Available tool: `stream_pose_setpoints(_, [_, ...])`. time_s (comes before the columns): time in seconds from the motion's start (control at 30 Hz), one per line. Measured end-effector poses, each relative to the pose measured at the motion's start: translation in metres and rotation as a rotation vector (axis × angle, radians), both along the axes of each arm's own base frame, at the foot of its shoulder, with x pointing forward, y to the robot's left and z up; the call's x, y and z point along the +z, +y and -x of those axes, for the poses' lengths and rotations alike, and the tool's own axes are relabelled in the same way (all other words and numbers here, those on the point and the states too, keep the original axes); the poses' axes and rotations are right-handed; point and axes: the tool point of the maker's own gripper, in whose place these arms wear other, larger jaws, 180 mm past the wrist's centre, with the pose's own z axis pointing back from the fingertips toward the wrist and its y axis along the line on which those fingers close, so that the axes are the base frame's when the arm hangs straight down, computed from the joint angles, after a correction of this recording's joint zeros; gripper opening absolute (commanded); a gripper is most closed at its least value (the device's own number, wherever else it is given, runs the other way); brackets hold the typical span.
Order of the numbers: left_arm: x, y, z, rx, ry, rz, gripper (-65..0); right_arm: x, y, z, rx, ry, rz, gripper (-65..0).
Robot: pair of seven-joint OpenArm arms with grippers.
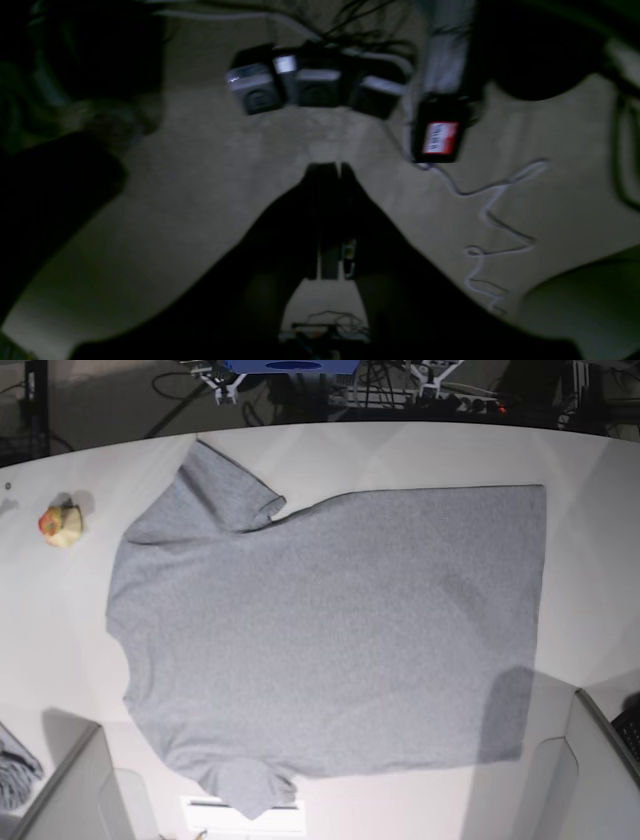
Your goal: Fold the T-shirt properly
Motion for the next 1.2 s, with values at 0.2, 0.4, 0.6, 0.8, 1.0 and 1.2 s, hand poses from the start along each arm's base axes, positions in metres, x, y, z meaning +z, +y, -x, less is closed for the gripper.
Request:
stream_pose_setpoints(0.2, [0.002,-0.002,-0.012,-0.017,-0.067,-0.001,-65.0,-0.001,-0.002,-0.011,0.138,-0.031,0.001,-65.0])
stream_pose_setpoints(0.4, [0.002,-0.003,-0.007,-0.021,-0.05,0.008,-65.0,0.002,-0.044,0.006,-0.081,0.009,0.066,-65.0])
stream_pose_setpoints(0.6, [0.007,0.005,0.013,-0.03,-0.045,0.0,-65.0,0.015,-0.118,0.05,-0.08,0.024,0.204,-65.0])
stream_pose_setpoints(0.8, [0.026,0.018,0.019,-0.065,-0.13,-0.016,-65.0,0.011,-0.08,0.052,-0.095,-0.048,0.123,-65.0])
stream_pose_setpoints(1.0, [0.063,0.025,0.039,-0.11,-0.227,-0.01,-65.0,0.029,-0.104,0.071,-0.222,-0.137,0.17,-65.0])
stream_pose_setpoints(1.2, [0.1,0.035,0.039,-0.17,-0.352,-0.012,-65.0,0.065,-0.108,0.078,-0.367,-0.208,0.123,-65.0])
